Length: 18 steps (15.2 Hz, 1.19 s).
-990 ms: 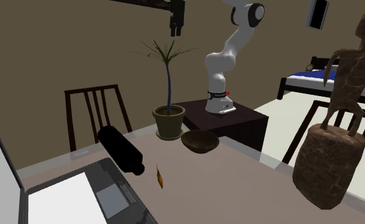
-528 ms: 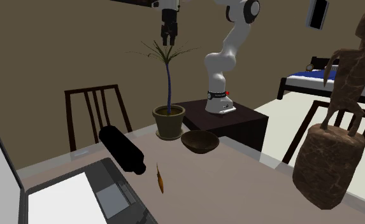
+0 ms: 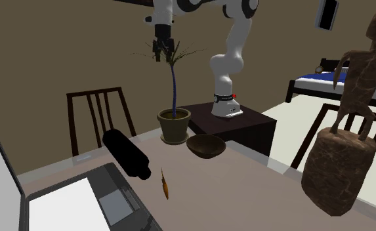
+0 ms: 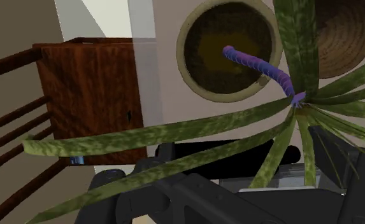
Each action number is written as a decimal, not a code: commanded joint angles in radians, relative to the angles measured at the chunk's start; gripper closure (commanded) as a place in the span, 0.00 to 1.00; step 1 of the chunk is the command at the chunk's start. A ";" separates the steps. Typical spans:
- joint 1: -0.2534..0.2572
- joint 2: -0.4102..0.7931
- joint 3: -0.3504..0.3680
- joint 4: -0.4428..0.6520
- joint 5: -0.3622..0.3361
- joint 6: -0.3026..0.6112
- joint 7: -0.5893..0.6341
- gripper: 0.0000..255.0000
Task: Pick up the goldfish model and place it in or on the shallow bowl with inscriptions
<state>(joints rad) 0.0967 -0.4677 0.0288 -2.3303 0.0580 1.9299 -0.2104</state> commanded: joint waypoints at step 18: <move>0.134 0.637 0.062 0.244 0.092 0.346 -0.411 0.00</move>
<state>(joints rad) 0.2256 0.1360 0.0836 -2.1041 0.1468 2.2636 -0.6008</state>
